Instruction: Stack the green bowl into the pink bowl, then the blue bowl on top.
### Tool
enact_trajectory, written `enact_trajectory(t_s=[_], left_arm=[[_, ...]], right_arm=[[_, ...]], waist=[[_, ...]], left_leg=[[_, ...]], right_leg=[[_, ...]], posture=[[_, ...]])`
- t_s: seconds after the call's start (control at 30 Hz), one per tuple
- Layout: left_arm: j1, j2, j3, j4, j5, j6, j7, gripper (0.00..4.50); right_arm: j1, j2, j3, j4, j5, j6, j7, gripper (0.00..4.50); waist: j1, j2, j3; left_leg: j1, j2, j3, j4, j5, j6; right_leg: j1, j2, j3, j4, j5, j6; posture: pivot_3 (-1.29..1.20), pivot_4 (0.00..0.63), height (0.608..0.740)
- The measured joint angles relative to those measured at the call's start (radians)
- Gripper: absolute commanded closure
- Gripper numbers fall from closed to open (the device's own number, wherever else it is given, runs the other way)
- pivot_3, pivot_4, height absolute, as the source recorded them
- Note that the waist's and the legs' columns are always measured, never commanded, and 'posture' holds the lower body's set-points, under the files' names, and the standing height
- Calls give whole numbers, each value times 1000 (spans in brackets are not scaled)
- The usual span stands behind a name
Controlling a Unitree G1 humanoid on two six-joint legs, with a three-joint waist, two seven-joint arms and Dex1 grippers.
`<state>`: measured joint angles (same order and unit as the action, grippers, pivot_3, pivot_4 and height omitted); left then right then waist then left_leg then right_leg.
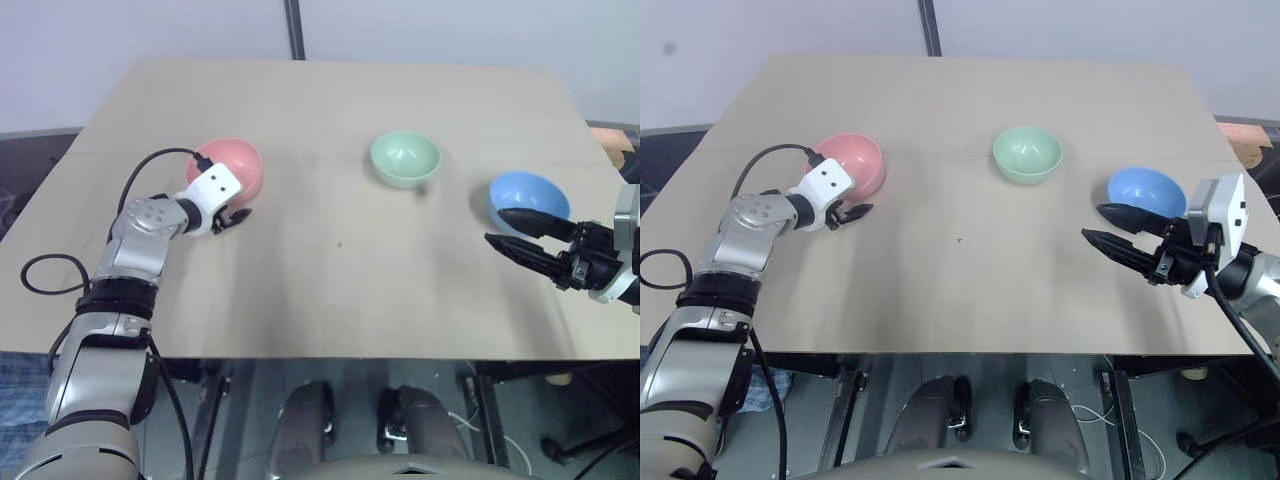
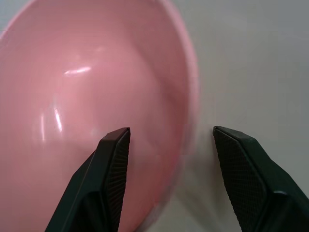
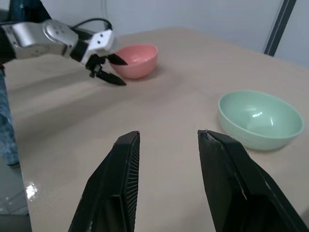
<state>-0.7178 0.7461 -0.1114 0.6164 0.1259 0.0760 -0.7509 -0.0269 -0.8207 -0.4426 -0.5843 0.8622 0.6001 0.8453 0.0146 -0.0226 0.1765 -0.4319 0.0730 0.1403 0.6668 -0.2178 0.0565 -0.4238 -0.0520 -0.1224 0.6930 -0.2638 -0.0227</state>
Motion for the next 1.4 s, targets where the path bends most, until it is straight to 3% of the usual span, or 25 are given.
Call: enact_trajectory(t_s=[0.13,0.2,0.27,0.4,0.6,0.77,1.17,1.4], left_arm=[[-16,-7,-6,20,8,-7,0,1601],[-23,-14,-6,25,0,-1,-11,2003],[-23,-16,-7,25,-6,0,-33,2621],[-37,-18,-4,24,-3,-18,-26,4462],[-83,-18,-42,71,31,-68,-64,4462],[-145,-29,-62,52,6,-195,-222,4462],[-86,3,-202,-306,-104,-327,-682,4462],[-69,-14,-254,-383,-126,-421,-779,4462]], right_arm=[[4,0,-3,-7,11,0,0,2357],[9,0,-3,-7,14,0,-1,2299],[11,0,-3,-7,14,0,-1,2299],[12,0,-4,-7,13,-1,-1,2299],[12,-1,-4,-6,9,-2,-1,2299],[10,-2,-3,-4,4,-9,-1,2299],[16,-3,-5,-5,-2,-16,-16,2299],[17,-2,-4,-7,-4,-18,-26,2299]], waist=[[0,0,0],[0,0,0],[0,0,0],[0,0,0],[0,0,0],[2,0,0],[-3,0,0],[1,0,0]], left_leg=[[0,0,0,0,0,0],[0,0,0,0,0,0],[0,0,0,0,0,0],[0,0,0,1,0,0],[0,0,0,1,0,0],[-1,0,0,1,0,0],[0,0,0,1,2,-4],[0,0,0,2,0,0]], right_leg=[[0,0,0,0,0,0],[0,0,0,0,0,0],[0,0,0,0,0,0],[0,0,0,1,0,0],[0,0,0,1,0,0],[0,0,-1,1,0,0],[0,1,1,1,0,0],[1,1,1,1,0,0]], posture=[[0,150,740],[0,150,740],[0,150,740],[0,150,740],[0,150,740],[0,150,740],[0,150,740],[0,150,740]])
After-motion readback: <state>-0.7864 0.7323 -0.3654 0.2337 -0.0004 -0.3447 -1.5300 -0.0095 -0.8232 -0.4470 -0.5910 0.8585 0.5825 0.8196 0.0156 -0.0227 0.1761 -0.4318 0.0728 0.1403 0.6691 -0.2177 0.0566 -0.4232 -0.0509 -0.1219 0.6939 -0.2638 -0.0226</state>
